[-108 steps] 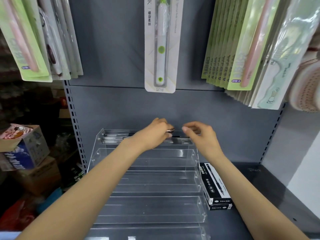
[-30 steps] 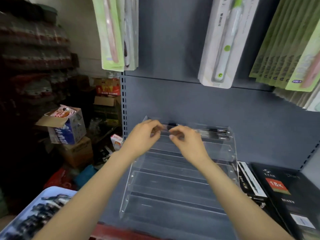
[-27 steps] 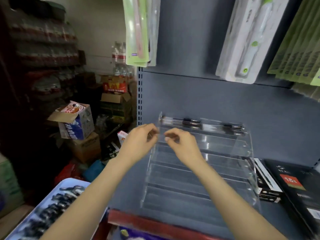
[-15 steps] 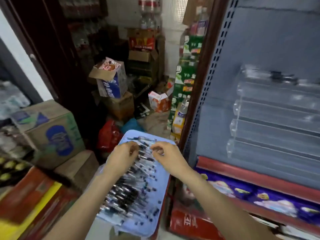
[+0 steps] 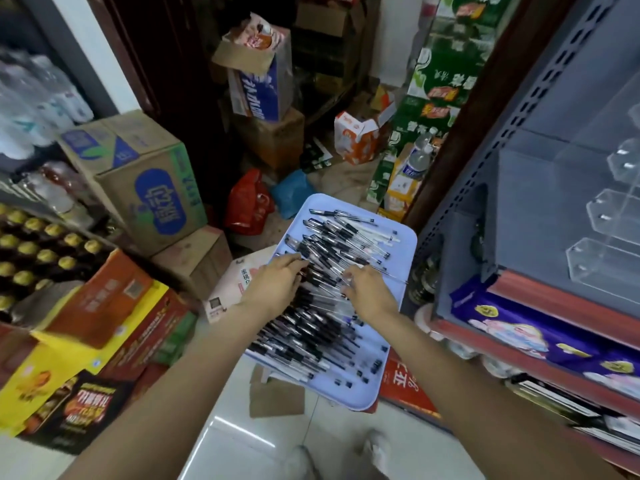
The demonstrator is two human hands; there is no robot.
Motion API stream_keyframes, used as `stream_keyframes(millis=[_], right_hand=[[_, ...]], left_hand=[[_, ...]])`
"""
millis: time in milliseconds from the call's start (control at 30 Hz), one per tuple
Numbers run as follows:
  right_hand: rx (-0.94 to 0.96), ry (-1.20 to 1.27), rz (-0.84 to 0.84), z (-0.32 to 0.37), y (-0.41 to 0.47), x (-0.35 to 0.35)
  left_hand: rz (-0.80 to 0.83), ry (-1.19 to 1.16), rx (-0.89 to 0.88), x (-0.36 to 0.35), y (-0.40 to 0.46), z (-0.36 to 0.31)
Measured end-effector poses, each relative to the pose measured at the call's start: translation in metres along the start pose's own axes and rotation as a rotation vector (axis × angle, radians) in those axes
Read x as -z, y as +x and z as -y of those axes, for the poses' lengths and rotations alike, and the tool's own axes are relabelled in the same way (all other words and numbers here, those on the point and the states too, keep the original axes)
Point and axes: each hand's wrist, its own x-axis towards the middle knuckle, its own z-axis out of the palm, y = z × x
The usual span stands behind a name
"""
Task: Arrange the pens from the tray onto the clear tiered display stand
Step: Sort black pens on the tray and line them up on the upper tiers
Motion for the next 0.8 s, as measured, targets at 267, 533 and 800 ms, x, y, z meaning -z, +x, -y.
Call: stream_keyframes(millis=[267, 533, 800], right_hand=[[-0.076, 0.104, 0.122, 0.003, 0.017, 0.007], [-0.079, 0.069, 0.147, 0.006, 0.023, 0.009], [-0.115, 0.151, 0.260, 0.007, 0.032, 0.013]], left_hand=[[0.169, -0.079, 0.099, 0.009, 0.035, -0.004], [0.272, -0.263, 0.069, 0.000, 0.061, 0.003], [0.226, -0.393, 0.018, 0.002, 0.062, 0.012]])
